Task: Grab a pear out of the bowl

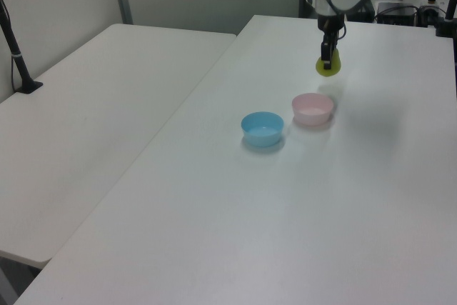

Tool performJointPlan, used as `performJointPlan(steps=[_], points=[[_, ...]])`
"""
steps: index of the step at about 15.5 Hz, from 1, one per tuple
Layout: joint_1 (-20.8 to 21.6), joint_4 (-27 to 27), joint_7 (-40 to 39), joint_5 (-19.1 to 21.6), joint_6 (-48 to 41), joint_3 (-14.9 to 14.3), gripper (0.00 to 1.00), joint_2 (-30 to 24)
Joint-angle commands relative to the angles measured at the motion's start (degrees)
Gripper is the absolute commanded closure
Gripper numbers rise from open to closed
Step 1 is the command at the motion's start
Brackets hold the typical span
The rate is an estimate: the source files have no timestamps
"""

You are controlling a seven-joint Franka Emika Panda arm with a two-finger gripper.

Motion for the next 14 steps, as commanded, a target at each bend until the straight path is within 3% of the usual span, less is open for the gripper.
performJointPlan(steps=[1, 2, 5, 11, 14], points=[[-0.75, 1.08, -0.86, -1.5, 2.56, 0.01, 0.51, 3.08], [-0.75, 1.08, -0.77, -1.85, 3.17, 0.1, 0.46, 3.34], [-1.28, 0.99, -0.77, -1.85, 3.44, 0.01, 0.0, 3.35], [0.03, 0.99, 0.29, -1.41, 0.82, 0.28, 0.0, -0.33], [4.77, 1.08, 6.15, -1.32, -4.11, 0.72, 0.0, -4.73]])
